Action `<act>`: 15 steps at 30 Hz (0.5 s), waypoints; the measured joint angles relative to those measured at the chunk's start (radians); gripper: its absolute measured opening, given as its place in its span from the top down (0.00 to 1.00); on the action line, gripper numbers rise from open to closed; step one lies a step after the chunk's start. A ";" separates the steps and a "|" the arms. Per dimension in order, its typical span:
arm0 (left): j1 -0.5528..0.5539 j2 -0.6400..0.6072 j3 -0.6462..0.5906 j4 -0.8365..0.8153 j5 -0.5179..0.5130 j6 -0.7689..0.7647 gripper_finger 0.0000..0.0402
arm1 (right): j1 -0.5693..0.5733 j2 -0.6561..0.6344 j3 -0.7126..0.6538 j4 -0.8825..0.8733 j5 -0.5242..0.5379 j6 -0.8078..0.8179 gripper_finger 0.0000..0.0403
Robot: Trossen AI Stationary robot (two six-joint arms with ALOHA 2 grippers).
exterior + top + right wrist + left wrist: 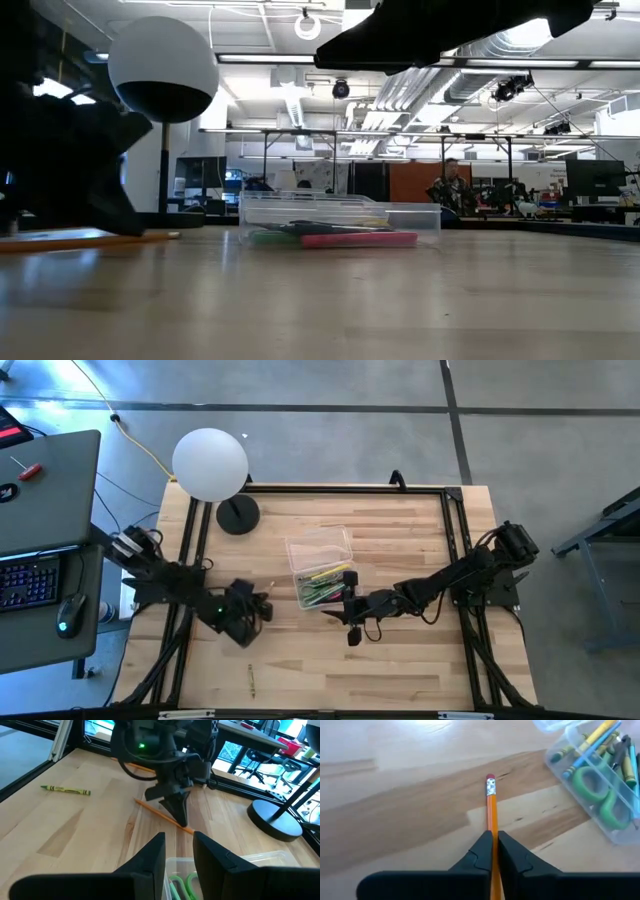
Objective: Pick & place school supplies into a supply box
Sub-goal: Put the yellow pencil into the transparent supply box
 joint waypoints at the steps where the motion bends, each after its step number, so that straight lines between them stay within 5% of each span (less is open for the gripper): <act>1: 0.014 0.000 0.000 0.022 0.002 0.037 0.87 | 0.000 0.000 0.000 0.000 0.000 0.000 0.81; 9: 0.111 0.002 0.042 0.046 0.060 0.334 0.79 | 0.000 0.000 0.000 -0.001 0.000 0.000 0.81; 15: 0.165 0.029 0.050 0.068 0.035 0.383 0.72 | 0.000 0.000 0.000 -0.005 0.000 0.000 0.81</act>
